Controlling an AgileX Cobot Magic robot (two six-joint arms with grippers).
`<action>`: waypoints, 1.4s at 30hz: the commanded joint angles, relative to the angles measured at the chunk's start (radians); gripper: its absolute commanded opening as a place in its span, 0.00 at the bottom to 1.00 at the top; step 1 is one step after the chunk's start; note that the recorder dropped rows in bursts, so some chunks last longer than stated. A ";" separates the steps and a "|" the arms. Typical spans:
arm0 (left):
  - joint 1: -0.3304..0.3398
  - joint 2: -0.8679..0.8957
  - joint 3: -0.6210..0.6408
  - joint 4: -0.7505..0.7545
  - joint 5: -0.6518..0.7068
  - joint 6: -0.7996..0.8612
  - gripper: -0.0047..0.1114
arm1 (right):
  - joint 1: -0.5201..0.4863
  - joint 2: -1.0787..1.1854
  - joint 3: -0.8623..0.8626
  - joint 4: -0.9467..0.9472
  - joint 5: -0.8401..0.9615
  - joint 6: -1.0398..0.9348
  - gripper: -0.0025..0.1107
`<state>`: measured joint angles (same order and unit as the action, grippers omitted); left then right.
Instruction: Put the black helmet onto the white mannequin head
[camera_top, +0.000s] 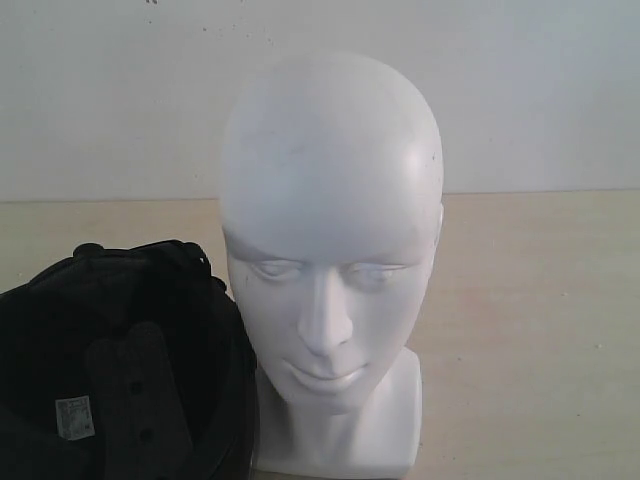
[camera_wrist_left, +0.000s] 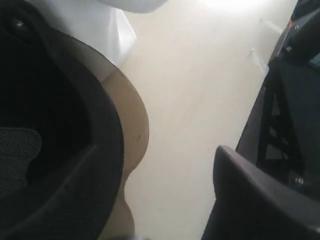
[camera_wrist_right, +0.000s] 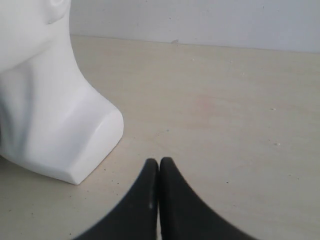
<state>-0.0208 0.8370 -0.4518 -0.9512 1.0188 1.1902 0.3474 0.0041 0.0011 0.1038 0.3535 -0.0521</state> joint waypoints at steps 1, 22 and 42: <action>-0.097 0.057 -0.006 0.069 -0.093 0.120 0.58 | 0.002 -0.004 -0.001 -0.006 -0.010 -0.002 0.02; -0.214 0.288 -0.006 0.111 -0.313 0.203 0.58 | 0.002 -0.004 -0.001 -0.006 -0.011 -0.002 0.02; -0.210 0.387 -0.085 0.614 -0.431 0.096 0.08 | 0.002 -0.004 -0.001 -0.006 -0.011 -0.002 0.02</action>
<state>-0.2323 1.2224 -0.5202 -0.4396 0.5920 1.3184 0.3474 0.0041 0.0011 0.1038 0.3535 -0.0521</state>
